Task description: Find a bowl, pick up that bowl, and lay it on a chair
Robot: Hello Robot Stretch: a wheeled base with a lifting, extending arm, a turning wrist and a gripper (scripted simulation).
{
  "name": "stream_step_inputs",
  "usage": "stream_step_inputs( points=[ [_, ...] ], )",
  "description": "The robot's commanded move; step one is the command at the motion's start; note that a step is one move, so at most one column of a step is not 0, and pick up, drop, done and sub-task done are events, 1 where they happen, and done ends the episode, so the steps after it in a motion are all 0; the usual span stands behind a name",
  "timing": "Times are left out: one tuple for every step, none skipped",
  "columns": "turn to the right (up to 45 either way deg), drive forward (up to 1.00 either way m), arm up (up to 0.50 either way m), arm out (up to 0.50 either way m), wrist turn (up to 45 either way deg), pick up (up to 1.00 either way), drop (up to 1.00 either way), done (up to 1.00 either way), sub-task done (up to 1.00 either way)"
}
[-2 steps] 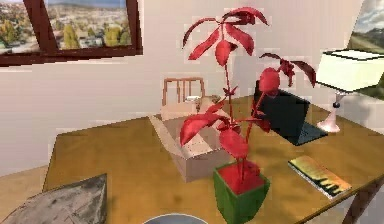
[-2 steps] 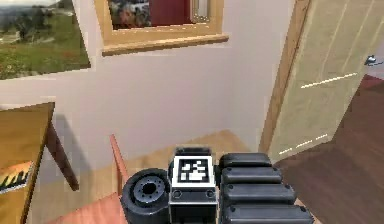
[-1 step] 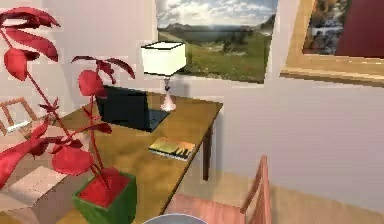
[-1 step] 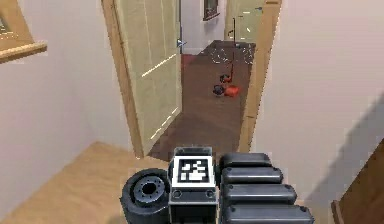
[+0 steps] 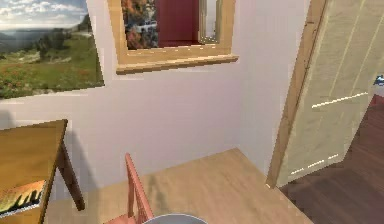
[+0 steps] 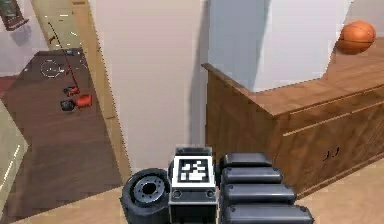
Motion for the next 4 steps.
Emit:
stream_step_inputs(
  points=[
    [27.0,0.00,0.00,0.00,0.0,0.00,0.00,0.00,0.00],
    [3.0,0.00,0.00,0.00,0.0,0.00,0.00,0.00,0.00],
    [-45.0,0.00,0.00,0.00,0.0,0.00,0.00,0.00,0.00],
    [-45.0,0.00,0.00,0.00,0.0,0.00,0.00,0.00,0.00]
  ],
)
